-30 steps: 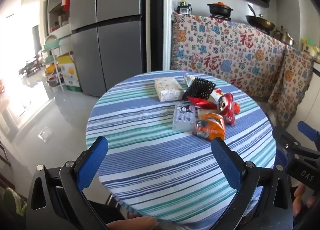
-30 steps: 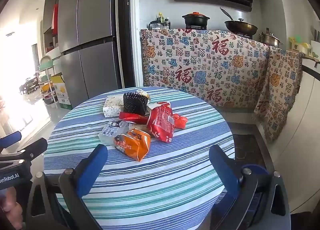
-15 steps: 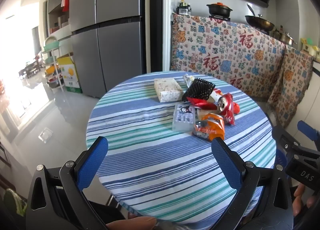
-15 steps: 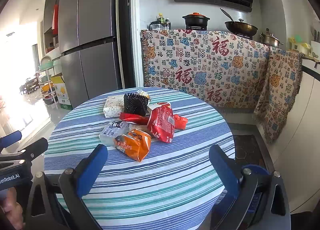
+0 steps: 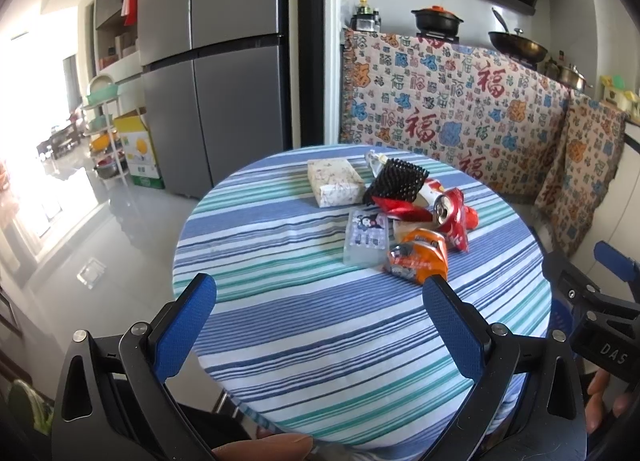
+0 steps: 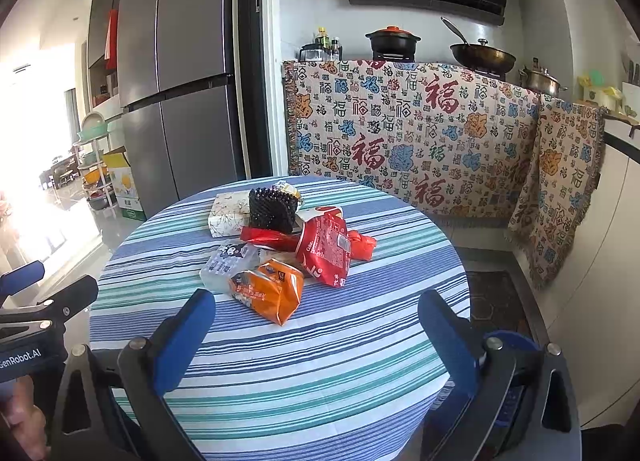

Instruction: Collect trash

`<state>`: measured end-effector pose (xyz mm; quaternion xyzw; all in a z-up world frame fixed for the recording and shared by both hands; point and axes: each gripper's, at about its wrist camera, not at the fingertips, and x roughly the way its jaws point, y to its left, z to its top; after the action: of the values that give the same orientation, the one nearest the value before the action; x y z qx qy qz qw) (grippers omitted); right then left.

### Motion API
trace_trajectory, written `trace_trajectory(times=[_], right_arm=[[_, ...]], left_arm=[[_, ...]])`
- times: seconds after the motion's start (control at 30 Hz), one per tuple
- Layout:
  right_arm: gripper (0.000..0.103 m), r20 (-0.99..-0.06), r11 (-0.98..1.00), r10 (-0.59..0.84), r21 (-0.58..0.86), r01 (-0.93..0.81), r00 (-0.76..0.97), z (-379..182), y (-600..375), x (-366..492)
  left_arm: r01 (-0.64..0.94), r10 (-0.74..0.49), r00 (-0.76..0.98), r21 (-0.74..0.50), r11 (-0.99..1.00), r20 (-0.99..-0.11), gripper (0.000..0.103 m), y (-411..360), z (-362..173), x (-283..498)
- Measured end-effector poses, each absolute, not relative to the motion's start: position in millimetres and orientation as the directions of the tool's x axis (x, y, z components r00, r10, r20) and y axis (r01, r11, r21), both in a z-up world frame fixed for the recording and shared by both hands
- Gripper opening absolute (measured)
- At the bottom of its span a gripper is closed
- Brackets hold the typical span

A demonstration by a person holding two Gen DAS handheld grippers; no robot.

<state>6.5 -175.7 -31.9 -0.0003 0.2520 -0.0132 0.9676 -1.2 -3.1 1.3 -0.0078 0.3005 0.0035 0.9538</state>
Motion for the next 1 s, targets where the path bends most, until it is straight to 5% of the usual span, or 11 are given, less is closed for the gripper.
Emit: trace_trajectory(times=[1.0], right_arm=[[0.103, -0.495, 1.0, -0.02, 0.0, 0.023, 0.869, -39.6, -177.2, 4.7]], left_arm=[[-0.008, -0.002, 0.809, -0.015, 1.0, -0.587, 0.103, -2.5, -5.3, 2.2]])
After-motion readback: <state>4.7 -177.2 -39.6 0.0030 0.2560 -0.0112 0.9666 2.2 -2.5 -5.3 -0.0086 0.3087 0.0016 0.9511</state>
